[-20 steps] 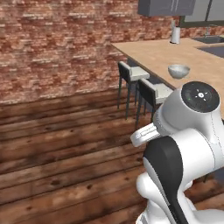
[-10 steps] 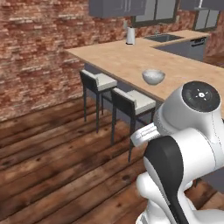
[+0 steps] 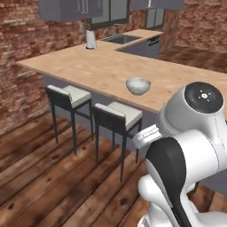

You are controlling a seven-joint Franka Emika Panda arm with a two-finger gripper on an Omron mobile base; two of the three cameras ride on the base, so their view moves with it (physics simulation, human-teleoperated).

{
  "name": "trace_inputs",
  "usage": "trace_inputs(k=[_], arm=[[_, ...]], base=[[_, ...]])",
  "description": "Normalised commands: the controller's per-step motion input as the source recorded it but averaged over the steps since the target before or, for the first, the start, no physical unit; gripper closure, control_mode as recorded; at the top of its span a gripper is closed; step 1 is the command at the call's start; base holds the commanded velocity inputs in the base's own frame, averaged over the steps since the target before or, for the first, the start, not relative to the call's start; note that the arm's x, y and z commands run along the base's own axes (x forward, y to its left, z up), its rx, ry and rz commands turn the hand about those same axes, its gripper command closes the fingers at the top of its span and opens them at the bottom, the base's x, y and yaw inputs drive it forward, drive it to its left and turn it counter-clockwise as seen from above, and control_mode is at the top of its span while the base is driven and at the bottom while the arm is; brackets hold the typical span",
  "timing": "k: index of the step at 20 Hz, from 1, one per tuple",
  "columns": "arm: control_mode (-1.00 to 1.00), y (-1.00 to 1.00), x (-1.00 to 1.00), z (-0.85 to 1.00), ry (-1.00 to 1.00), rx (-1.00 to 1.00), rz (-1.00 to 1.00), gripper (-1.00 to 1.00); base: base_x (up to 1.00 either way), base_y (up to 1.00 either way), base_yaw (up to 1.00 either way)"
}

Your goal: There is a bowl on the dining counter. Grab a lemon wedge from the fridge and place it in the bowl. Then get the liquor bottle and glass cup from the cabinet and place them next to the bowl.

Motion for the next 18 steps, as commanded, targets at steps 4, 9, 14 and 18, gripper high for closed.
trace_inputs(k=[4, 9, 14, 18], arm=[[1.00, 0.00, 0.00, 0.00, 0.00, 0.00, 0.00, 1.00], [1.00, 0.00, 0.00, 0.00, 0.00, 0.00, 0.00, 1.00], [1.00, 0.00, 0.00, 0.00, 0.00, 0.00, 0.00, 1.00], [1.00, 0.00, 0.00, 0.00, 0.00, 0.00, 0.00, 1.00]], base=[[0.62, 0.53, -0.51], [0.48, 0.52, -0.52], [0.34, 0.51, -0.52], [0.31, 0.51, -0.52]])
